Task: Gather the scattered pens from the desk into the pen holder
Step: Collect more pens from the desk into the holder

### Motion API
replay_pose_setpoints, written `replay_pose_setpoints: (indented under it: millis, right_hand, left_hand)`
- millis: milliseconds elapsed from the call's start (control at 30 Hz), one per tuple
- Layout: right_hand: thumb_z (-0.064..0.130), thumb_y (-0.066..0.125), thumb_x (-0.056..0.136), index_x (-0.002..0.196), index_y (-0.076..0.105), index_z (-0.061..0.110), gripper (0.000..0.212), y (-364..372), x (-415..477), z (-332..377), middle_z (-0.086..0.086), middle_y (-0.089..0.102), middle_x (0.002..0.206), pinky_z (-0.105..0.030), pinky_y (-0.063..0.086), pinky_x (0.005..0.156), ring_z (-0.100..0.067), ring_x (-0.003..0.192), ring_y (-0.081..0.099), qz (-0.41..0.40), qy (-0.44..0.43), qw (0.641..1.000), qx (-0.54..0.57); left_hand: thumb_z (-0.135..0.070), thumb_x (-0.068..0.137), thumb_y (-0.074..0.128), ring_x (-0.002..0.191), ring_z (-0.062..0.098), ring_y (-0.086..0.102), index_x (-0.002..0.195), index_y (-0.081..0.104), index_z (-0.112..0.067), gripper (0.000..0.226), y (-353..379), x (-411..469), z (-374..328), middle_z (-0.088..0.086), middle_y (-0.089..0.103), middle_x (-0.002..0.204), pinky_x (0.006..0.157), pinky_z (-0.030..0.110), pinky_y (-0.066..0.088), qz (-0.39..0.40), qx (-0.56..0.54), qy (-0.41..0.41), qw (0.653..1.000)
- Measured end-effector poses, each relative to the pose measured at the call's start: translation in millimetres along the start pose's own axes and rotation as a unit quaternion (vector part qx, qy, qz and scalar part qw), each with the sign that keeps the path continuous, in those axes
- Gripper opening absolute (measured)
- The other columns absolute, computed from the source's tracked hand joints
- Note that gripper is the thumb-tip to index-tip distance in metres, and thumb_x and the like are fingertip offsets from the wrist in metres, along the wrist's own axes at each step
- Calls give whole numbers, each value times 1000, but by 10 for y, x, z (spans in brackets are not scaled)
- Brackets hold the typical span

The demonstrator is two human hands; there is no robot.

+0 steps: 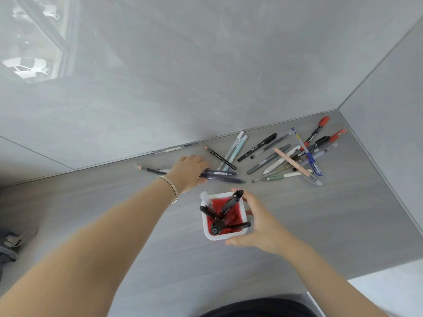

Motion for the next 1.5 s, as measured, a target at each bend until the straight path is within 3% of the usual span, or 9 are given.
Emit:
replay_pose_setpoints:
  millis: [200,333,400,500,600,767,967,1333,1500]
  right_hand:
    - [9,82,61,117,25,46,88,13,-14,23,33,38,114,4,41,65,30,89,45,2,-7,1000,5]
    - [3,80,62,120,26,41,88,10,-27,23,29,43,110,2,42,62,26,86,51,4,-9,1000,11]
    - [1,80,63,123,26,36,88,12,-34,22,28,45,107,1,43,60,26,83,52,4,-9,1000,12]
    - [4,81,61,120,27,42,89,14,-26,1,28,47,108,-2,45,61,21,86,55,-5,-12,1000,-3]
    - [8,83,60,118,27,47,90,14,-12,-14,28,47,112,-4,47,64,8,94,58,-10,-15,1000,-13]
    - [13,84,58,125,25,44,94,13,18,-51,30,44,118,-10,51,71,-1,102,57,-18,-17,999,-25]
    - [11,83,61,129,24,39,94,26,32,-95,21,44,126,-4,48,69,1,103,55,-16,-22,999,-26]
    - [11,84,59,135,23,32,99,10,50,-146,3,40,138,-1,46,65,-6,105,56,-21,-18,999,-38]
    - [8,82,61,135,23,29,97,23,30,-112,3,40,135,0,45,60,-1,100,53,-22,-20,999,-30]
  left_hand:
    - [-20,93,47,107,32,49,108,54,-3,24,282,-457,-22,15,54,114,88,40,39,-70,-18,-53,996]
    - [-21,57,85,62,24,63,70,62,-11,29,430,-799,-59,6,63,71,50,24,49,-102,-7,-69,992]
    - [-19,51,88,56,23,62,67,61,-13,32,551,-960,-102,3,62,65,44,22,48,-112,-45,-86,989]
    - [-20,69,72,60,26,60,72,62,-12,13,644,-1160,-154,4,62,66,45,25,50,-141,-98,-116,978]
    - [-31,76,40,62,28,63,76,66,-12,32,729,-1294,-146,5,63,68,51,29,53,-144,-121,-163,968]
    - [-15,94,45,81,41,57,102,55,0,20,698,-1625,-242,20,62,87,65,40,40,-219,-263,-307,888]
    - [-15,96,35,67,33,44,107,42,-2,18,841,-2190,-252,20,55,89,61,36,35,-258,-346,-453,780]
    - [-13,95,39,85,32,51,105,47,-3,17,676,-1956,-325,4,51,90,66,32,34,-241,-360,-352,829]
    - [-14,92,47,64,17,47,97,55,-13,9,98,-1922,-470,-8,49,68,59,24,36,-300,-388,-268,829]
Point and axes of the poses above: each hand's wrist, its own x-axis towards the middle knuckle, its own y-axis out of the palm, z = x × y, the point moved 1 cm from there along x, towards the middle knuckle
